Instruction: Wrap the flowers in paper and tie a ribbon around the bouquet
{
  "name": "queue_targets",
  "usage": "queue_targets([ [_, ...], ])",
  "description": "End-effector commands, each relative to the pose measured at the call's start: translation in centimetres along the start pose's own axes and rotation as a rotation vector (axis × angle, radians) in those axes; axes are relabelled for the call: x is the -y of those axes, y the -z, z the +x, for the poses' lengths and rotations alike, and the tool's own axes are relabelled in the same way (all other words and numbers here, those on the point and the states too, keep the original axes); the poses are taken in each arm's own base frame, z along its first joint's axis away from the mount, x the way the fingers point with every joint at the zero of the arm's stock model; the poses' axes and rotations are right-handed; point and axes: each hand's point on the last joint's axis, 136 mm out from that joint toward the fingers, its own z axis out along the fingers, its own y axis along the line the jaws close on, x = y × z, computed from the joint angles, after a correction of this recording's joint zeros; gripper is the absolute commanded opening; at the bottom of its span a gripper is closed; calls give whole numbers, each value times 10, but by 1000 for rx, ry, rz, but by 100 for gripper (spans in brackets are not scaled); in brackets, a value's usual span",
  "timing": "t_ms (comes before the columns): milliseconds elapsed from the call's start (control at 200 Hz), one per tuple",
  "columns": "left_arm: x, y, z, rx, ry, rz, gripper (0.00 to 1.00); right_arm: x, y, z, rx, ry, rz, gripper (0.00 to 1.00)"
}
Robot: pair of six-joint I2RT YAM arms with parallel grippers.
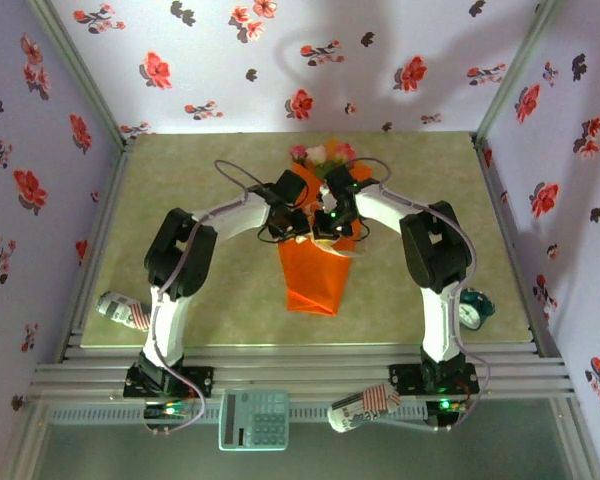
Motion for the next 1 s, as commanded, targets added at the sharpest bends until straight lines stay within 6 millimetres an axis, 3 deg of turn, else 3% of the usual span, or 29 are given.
queue_targets([
  [0, -3, -6, 4, -8, -40, -45, 28, -3, 3, -5, 0, -18, -12, 0],
  [225, 0, 0, 7, -4, -68, -55, 26, 0, 2, -7, 3, -38, -7, 0],
  [415, 0, 2, 11, -11, -86, -59, 18, 1, 1, -9, 2, -50, 3, 0],
  [610, 1, 7, 17, -20, -109, -55, 20, 1, 4, -14, 17, -67, 0, 0],
  [770, -2, 7, 21, -31, -117, -66, 29, 1, 2, -14, 14, -72, -1, 0],
  [1000, 0, 0, 21, -34, -119, -61, 25, 2, 1, -13, 10, -77, -3, 0],
])
